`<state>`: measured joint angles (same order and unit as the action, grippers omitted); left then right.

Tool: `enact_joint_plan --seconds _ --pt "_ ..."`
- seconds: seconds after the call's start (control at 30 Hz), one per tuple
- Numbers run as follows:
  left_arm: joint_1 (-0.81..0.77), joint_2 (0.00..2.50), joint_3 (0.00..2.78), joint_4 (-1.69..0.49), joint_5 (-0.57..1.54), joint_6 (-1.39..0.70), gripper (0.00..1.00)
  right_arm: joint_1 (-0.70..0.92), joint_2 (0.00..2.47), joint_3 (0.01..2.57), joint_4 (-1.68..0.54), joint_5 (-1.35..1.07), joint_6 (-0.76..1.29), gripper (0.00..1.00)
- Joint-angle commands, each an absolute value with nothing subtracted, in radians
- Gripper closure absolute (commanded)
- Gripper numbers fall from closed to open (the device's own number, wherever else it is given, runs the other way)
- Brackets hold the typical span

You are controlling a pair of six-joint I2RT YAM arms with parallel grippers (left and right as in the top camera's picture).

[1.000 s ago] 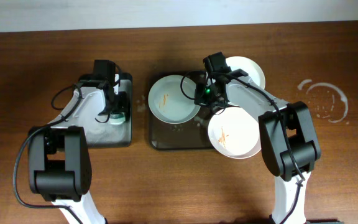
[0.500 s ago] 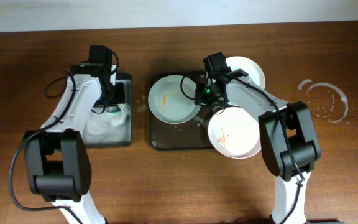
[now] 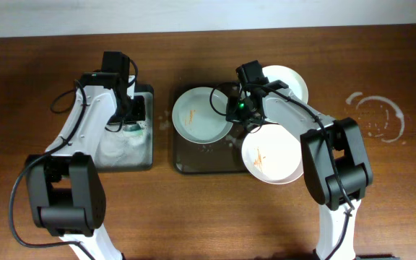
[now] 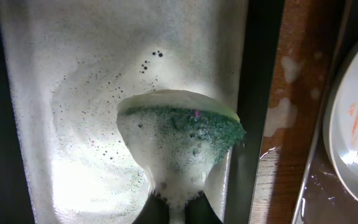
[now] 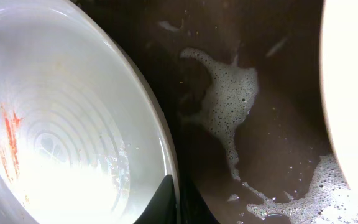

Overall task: Clean dirty plates on tray and stack at the side
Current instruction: 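Scrub the held plate with the sponge in the left gripper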

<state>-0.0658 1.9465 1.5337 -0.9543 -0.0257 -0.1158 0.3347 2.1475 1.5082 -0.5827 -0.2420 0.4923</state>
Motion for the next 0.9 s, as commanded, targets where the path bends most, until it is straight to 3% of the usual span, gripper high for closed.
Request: enact_joint_plan --seconds 0.0,0.17,0.47,0.7,0.87 --pt "-0.063 1.899 1.553 -0.95 0.059 -0.101 0.99 0.332 2.156 1.519 -0.58 -0.255 0.479 0.95" --pt "-0.101 1.88 1.553 -0.889 0.196 -0.101 0.99 0.332 2.156 1.519 -0.578 -0.259 0.479 0.96" --pt "-0.286 1.926 1.553 -0.704 0.162 -0.142 0.99 0.332 2.156 1.519 -0.575 -0.259 0.479 0.96" --pt "-0.364 2.077 1.553 -0.595 0.168 -0.171 0.99 0.332 2.156 1.519 -0.569 -0.259 0.479 0.96" --pt "-0.393 2.145 1.553 -0.565 0.06 -0.171 0.99 0.332 2.156 1.519 -0.569 -0.259 0.479 0.96"
